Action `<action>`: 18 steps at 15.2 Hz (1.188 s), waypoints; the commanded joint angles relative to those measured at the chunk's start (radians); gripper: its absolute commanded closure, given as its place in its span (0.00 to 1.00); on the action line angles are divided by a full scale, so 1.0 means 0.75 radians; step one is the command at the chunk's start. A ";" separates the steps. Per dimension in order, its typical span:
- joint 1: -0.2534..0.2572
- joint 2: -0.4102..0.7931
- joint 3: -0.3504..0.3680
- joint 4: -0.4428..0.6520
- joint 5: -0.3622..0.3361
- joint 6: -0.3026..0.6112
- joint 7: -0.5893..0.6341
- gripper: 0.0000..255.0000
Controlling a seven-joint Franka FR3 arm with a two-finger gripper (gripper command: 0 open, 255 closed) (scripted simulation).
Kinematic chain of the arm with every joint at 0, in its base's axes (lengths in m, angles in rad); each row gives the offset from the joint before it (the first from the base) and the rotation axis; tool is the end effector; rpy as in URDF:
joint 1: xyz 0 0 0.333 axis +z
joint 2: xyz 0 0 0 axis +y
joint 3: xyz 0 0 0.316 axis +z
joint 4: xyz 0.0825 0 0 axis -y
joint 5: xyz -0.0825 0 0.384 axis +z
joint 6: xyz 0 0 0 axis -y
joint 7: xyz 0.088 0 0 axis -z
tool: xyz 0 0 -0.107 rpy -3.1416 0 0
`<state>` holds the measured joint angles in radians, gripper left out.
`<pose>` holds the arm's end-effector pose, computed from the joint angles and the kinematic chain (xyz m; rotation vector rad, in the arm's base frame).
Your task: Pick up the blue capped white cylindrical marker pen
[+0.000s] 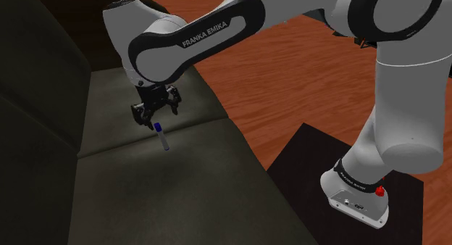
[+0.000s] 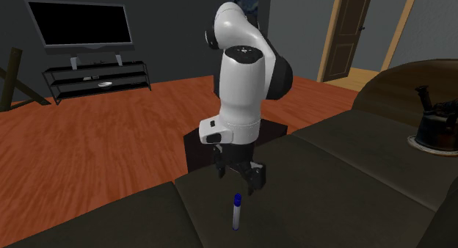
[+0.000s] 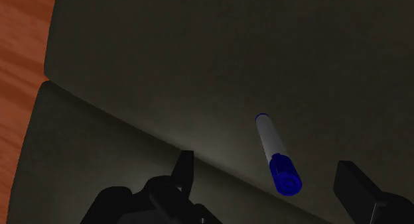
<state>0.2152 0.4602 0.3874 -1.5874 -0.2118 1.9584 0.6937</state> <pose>0.5782 0.3409 0.3805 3.0900 -0.0581 -0.0414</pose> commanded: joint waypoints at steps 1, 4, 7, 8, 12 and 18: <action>0.046 0.109 -0.011 0.134 -0.033 -0.026 0.036 0.00; 0.047 0.127 -0.017 0.107 -0.041 0.018 0.042 0.00; 0.049 0.147 -0.022 0.084 -0.050 0.060 0.049 0.00; 0.050 0.154 -0.024 0.077 -0.053 0.074 0.051 0.00; 0.049 0.156 -0.025 0.069 -0.054 0.083 0.052 1.00; 0.049 0.157 -0.025 0.070 -0.054 0.083 0.051 1.00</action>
<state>0.2516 0.5771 0.3687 -1.5351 -0.2528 2.0208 0.7323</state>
